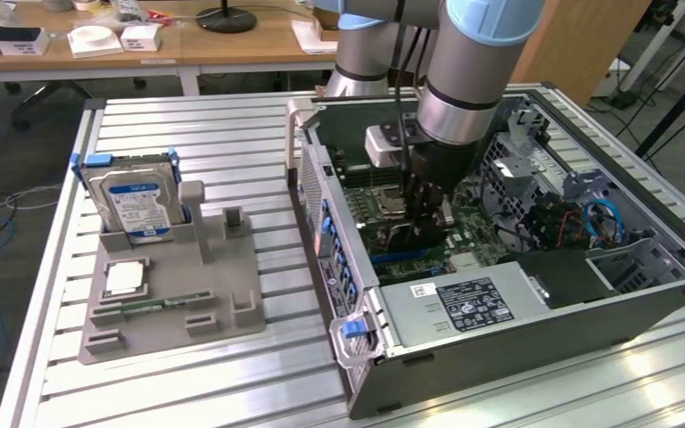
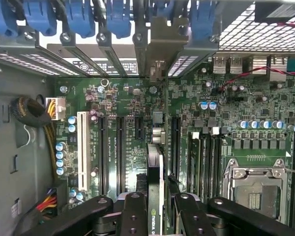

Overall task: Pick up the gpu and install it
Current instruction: 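Insert the gpu into the slot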

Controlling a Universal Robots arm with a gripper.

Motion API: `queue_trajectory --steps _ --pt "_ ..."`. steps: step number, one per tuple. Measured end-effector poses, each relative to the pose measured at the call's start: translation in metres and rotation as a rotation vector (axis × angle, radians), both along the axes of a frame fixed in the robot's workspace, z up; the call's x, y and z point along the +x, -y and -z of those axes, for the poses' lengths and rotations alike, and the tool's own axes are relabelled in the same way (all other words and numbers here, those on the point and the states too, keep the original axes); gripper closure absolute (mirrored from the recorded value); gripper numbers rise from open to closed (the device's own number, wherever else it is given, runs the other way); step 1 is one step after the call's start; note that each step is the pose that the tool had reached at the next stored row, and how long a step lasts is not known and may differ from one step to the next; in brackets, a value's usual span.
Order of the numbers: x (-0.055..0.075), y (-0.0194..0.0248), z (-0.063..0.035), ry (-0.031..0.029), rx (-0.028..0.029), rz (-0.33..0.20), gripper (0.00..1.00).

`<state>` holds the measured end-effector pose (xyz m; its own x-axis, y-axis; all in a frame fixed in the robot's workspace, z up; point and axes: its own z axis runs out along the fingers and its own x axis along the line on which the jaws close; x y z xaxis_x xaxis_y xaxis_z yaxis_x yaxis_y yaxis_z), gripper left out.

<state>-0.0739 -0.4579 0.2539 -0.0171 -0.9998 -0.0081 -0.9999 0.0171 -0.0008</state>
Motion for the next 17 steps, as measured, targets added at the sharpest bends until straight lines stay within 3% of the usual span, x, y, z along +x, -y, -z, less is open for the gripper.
queue_trajectory --steps 17 --pt "-0.003 -0.0001 0.0116 -0.0002 -0.0003 0.000 0.74"
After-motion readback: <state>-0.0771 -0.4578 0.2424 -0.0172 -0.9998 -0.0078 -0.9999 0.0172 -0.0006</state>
